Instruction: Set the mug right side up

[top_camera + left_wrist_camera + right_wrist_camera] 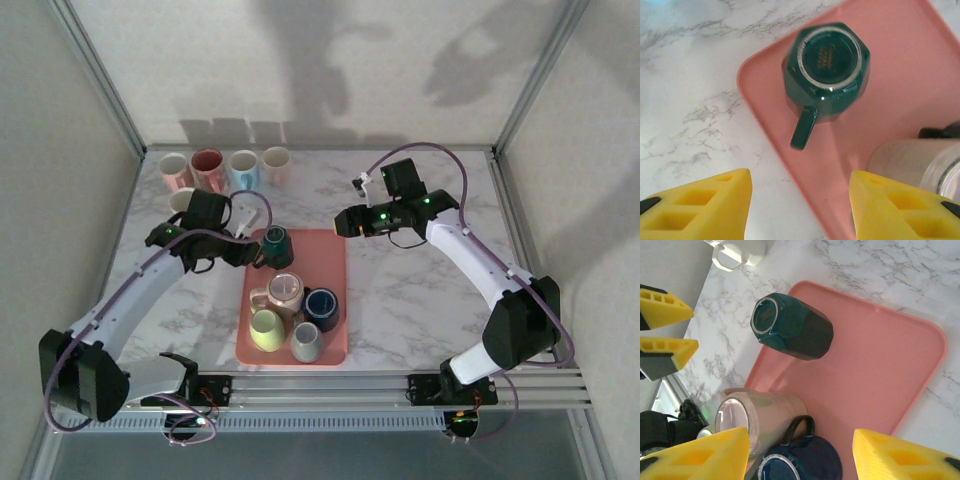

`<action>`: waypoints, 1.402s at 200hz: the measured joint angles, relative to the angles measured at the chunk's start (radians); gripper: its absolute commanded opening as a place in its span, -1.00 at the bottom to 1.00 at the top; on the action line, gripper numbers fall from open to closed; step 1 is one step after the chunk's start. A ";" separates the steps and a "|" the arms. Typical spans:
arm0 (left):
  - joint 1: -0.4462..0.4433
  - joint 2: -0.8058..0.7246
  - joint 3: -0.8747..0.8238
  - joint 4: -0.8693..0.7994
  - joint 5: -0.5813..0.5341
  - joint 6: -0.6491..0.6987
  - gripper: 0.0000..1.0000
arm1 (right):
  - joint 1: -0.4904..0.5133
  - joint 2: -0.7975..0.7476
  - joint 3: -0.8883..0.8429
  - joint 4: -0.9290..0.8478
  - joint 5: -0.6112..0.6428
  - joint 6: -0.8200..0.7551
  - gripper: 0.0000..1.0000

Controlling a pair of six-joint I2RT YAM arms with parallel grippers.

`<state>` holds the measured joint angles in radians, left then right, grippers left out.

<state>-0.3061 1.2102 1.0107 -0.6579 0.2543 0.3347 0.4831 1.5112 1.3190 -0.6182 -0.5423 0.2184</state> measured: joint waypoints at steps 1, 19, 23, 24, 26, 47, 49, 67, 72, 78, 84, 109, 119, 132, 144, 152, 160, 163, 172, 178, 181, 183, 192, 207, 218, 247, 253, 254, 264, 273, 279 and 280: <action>0.000 -0.002 -0.003 0.002 0.000 0.005 0.06 | 0.000 0.000 0.000 0.000 0.000 0.000 0.15; 0.002 -0.028 -0.061 0.052 0.024 0.117 0.13 | 0.000 0.000 0.000 0.001 -0.003 -0.010 0.15; 0.002 -0.030 -0.071 0.060 0.029 0.141 0.14 | 0.000 0.000 0.000 0.001 -0.003 -0.011 0.15; 0.002 -0.030 -0.075 0.064 0.030 0.150 0.14 | 0.000 0.000 0.000 0.001 -0.003 -0.013 0.15; 0.002 -0.030 -0.079 0.068 0.032 0.154 0.14 | 0.000 0.000 0.000 0.001 -0.003 -0.015 0.15; 0.004 -0.023 -0.130 0.123 0.051 0.246 0.08 | 0.000 0.000 -0.001 0.001 -0.004 -0.025 0.15; 0.005 -0.020 -0.134 0.127 0.055 0.253 0.07 | 0.000 0.000 -0.001 0.001 -0.004 -0.025 0.15; 0.010 0.008 -0.158 0.175 0.068 0.298 0.06 | -0.001 -0.001 -0.003 0.001 -0.004 -0.026 0.15; 0.013 0.017 -0.164 0.192 0.072 0.300 0.06 | -0.001 -0.001 -0.004 0.001 -0.004 -0.026 0.15; 0.016 0.027 -0.171 0.211 0.074 0.303 0.06 | -0.001 -0.001 -0.006 0.001 -0.004 -0.026 0.15; 0.021 0.037 -0.177 0.228 0.077 0.306 0.06 | -0.001 -0.001 -0.008 0.001 -0.004 -0.026 0.15; 0.031 0.079 -0.183 0.279 0.097 0.312 0.05 | -0.001 -0.001 -0.013 0.001 -0.005 -0.026 0.15; 0.033 0.096 -0.183 0.295 0.103 0.313 0.04 | -0.001 -0.001 -0.013 0.001 -0.004 -0.026 0.15; 0.034 0.118 -0.184 0.314 0.111 0.313 0.06 | -0.002 -0.001 -0.013 0.001 -0.005 -0.026 0.15; 0.034 0.140 -0.185 0.333 0.118 0.312 0.08 | -0.003 -0.001 -0.013 0.001 -0.005 -0.026 0.15; 0.034 0.154 -0.187 0.343 0.121 0.313 0.08 | -0.003 -0.001 -0.013 0.001 -0.004 -0.026 0.15; 0.034 0.165 -0.189 0.350 0.121 0.313 0.08 | -0.003 -0.001 -0.013 0.001 -0.005 -0.025 0.15; 0.034 0.168 -0.190 0.351 0.121 0.313 0.08 | -0.003 -0.001 -0.013 0.001 -0.005 -0.025 0.15; 0.034 0.177 -0.191 0.352 0.122 0.314 0.07 | -0.004 -0.001 -0.013 0.001 -0.005 -0.025 0.15; 0.034 0.182 -0.191 0.355 0.125 0.314 0.06 | -0.004 -0.001 -0.013 0.001 -0.005 -0.025 0.15; 0.034 0.185 -0.191 0.356 0.125 0.314 0.06 | -0.004 -0.001 -0.013 0.001 -0.005 -0.025 0.15; 0.034 0.186 -0.191 0.357 0.125 0.315 0.06 | -0.004 -0.001 -0.013 0.001 -0.005 -0.025 0.15; 0.034 0.192 -0.191 0.363 0.127 0.319 0.04 | -0.005 -0.001 -0.013 0.001 -0.005 -0.025 0.15; 0.034 0.203 -0.191 0.373 0.129 0.325 0.00 | -0.005 0.000 -0.013 0.001 -0.005 -0.025 0.15; 0.034 0.214 -0.191 0.378 0.132 0.328 -0.02 | -0.005 0.000 -0.013 0.001 -0.005 -0.025 0.15; 0.034 0.245 -0.191 0.378 0.137 0.339 -0.09 | -0.005 0.000 -0.013 0.001 -0.005 -0.025 0.15; 0.034 0.250 -0.191 0.378 0.139 0.342 -0.11 | -0.005 0.000 -0.013 0.001 -0.005 -0.025 0.15; 0.034 0.250 -0.191 0.378 0.139 0.343 -0.11 | -0.005 0.000 -0.013 0.001 -0.005 -0.025 0.15; 0.034 0.257 -0.191 0.380 0.140 0.346 -0.15 | -0.005 0.000 -0.013 0.001 -0.005 -0.025 0.15; 0.034 0.264 -0.191 0.382 0.140 0.348 -0.18 | -0.005 0.000 -0.013 0.001 -0.005 -0.025 0.15; 0.034 0.270 -0.191 0.385 0.140 0.350 -0.20 | -0.005 0.000 -0.013 0.001 -0.005 -0.025 0.15; 0.034 0.270 -0.191 0.385 0.140 0.351 -0.20 | -0.005 0.000 -0.013 0.001 -0.005 -0.025 0.15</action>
<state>-0.2722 1.4803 0.8196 -0.2726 0.3943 0.6853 0.4778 1.5116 1.3056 -0.6174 -0.5468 0.1932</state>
